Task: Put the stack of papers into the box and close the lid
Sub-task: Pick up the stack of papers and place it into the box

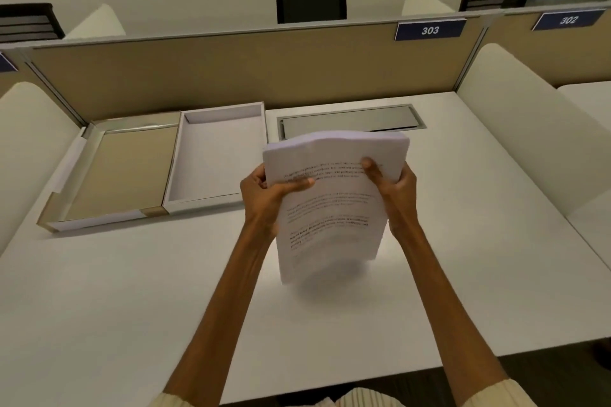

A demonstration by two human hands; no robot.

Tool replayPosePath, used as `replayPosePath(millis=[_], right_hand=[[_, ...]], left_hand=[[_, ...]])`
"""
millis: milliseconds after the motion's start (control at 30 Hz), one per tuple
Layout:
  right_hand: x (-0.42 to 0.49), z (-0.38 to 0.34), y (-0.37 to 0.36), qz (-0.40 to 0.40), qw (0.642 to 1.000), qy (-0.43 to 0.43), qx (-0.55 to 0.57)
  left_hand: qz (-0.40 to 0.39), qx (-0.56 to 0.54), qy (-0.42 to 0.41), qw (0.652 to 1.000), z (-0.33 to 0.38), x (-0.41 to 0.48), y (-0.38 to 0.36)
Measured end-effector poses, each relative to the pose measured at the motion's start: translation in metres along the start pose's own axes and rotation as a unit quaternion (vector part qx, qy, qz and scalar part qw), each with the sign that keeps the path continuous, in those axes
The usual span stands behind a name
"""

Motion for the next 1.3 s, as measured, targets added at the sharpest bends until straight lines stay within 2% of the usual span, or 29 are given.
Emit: replayPosePath(millis=[100, 233, 367, 600, 733, 867, 1000, 1167, 1300], right_hand=[[-0.012, -0.01, -0.008, 0.008, 0.999, 0.035, 0.008], [-0.027, 0.004, -0.018, -0.003, 1.0, 0.02, 0.002], [-0.026, -0.008, -0.022, 0.018, 0.997, 0.043, 0.054], [-0.01, -0.016, -0.023, 0.096, 0.994, 0.03, 0.032], [-0.01, -0.017, -0.018, 0.043, 0.996, 0.051, 0.051], [-0.02, 0.01, -0.018, -0.027, 0.999, 0.019, 0.041], [-0.022, 0.039, -0.018, -0.023, 0.999, -0.037, 0.007], [-0.016, 0.039, -0.017, -0.025, 0.999, -0.038, 0.01], [-0.025, 0.061, -0.02, -0.049, 0.996, -0.075, -0.008]], left_hand=[[-0.009, 0.025, -0.048, 0.998, 0.003, -0.002, 0.004], [-0.004, 0.033, -0.053, 0.998, -0.012, -0.013, 0.017], [-0.019, 0.059, -0.079, 0.995, 0.002, -0.014, 0.024], [0.119, 0.074, -0.121, 0.983, 0.007, -0.015, 0.002], [0.088, 0.046, -0.129, 0.987, -0.007, -0.013, 0.007], [0.068, 0.053, -0.097, 0.991, -0.039, -0.017, 0.016], [0.069, 0.089, -0.093, 0.989, -0.055, -0.011, 0.02], [0.049, 0.094, -0.114, 0.988, -0.046, 0.002, 0.023], [0.032, 0.109, -0.084, 0.99, -0.068, 0.004, 0.034]])
Point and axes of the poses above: each hand's wrist, its own x-axis towards the middle knuckle, its own y-axis out of the back of the hand, z = x × y, the point moved 4 cm from there along x, towards the middle knuckle, and after that the axes turned 6 degrees about -z, right-handed, at the moved point
